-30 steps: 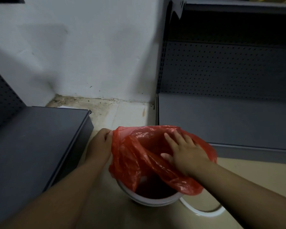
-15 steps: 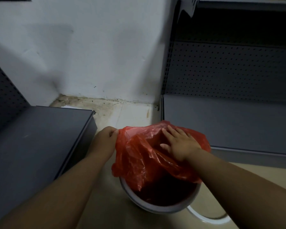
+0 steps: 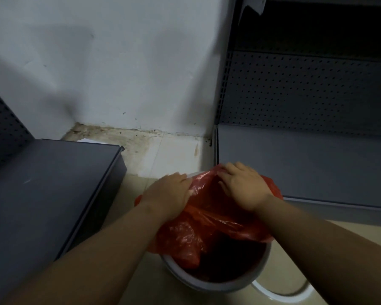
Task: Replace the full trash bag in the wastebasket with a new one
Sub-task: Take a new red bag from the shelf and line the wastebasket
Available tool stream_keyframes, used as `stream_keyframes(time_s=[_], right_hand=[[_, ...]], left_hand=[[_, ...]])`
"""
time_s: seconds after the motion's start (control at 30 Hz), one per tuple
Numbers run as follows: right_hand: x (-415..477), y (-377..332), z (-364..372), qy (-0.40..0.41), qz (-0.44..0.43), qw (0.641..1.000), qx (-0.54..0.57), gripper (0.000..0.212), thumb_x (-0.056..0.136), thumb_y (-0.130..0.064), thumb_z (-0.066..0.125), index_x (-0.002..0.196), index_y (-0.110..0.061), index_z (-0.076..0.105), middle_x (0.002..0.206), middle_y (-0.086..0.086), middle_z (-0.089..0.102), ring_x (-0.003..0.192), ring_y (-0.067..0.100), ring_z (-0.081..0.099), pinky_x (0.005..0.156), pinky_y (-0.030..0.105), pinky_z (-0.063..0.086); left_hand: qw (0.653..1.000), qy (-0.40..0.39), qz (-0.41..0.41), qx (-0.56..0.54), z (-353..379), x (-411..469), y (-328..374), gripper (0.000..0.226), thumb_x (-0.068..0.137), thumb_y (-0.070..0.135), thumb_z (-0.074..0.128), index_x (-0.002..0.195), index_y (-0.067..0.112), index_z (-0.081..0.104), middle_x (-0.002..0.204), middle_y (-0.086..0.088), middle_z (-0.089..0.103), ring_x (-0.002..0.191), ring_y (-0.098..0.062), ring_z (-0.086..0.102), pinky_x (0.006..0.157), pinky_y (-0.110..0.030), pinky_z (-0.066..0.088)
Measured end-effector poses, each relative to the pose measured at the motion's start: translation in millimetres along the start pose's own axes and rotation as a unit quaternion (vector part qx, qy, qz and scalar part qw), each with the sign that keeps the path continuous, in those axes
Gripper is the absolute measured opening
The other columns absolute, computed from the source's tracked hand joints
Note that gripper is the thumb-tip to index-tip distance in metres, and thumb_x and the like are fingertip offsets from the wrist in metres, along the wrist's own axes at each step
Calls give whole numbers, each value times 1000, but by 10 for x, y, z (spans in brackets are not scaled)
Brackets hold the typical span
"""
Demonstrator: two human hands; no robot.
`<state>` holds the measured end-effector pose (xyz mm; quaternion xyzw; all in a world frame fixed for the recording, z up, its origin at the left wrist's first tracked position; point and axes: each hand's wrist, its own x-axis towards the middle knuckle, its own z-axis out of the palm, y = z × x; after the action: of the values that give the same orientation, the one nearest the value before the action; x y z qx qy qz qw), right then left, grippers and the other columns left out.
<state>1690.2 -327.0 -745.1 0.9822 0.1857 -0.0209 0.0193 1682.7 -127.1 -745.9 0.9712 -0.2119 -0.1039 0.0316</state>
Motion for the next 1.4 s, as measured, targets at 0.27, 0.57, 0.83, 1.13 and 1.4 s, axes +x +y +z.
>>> stream_keyframes(time_s=[0.27, 0.57, 0.83, 1.13, 1.4], right_hand=[[77, 133, 174, -89, 28, 996, 13, 52, 102, -37, 23, 151, -23, 15, 161, -6, 13, 145, 19, 21, 117, 36, 17], [164, 228, 337, -107, 85, 984, 113, 52, 103, -31, 24, 152, -29, 7, 161, 0, 14, 148, 20, 14, 121, 38, 15], [149, 259, 390, -90, 110, 972, 186, 51, 103, -31, 27, 151, -28, 11, 159, 4, 20, 147, 22, 18, 121, 35, 14], [112, 241, 367, -82, 110, 972, 190, 53, 103, -32, 27, 152, -25, 9, 159, 5, 19, 146, 22, 19, 118, 31, 13], [115, 238, 388, -89, 135, 963, 216, 52, 103, -36, 24, 152, -30, 9, 160, 2, 19, 147, 21, 18, 120, 33, 12]], left_hand=[[998, -6, -45, -43, 149, 33, -93, 52, 100, 41, 22, 148, 24, 21, 160, 0, 13, 146, -18, 17, 118, -35, 15], [987, -4, -98, -131, 210, -19, -284, 51, 98, 46, 18, 147, 33, 22, 150, -1, 38, 136, -21, 35, 112, -40, 30], [963, 76, -145, -215, 202, 40, -409, 23, 95, 31, 46, 110, 19, 59, 103, -2, 54, 102, -24, 56, 79, -29, 41], [970, 201, -88, -100, 69, 345, -507, 16, 86, 6, 55, 93, 15, 65, 97, -9, 55, 90, -28, 51, 66, -32, 39], [989, 92, -101, -49, 207, 461, -565, 25, 91, 19, 56, 107, 31, 71, 107, -5, 58, 103, -26, 55, 86, -35, 47]])
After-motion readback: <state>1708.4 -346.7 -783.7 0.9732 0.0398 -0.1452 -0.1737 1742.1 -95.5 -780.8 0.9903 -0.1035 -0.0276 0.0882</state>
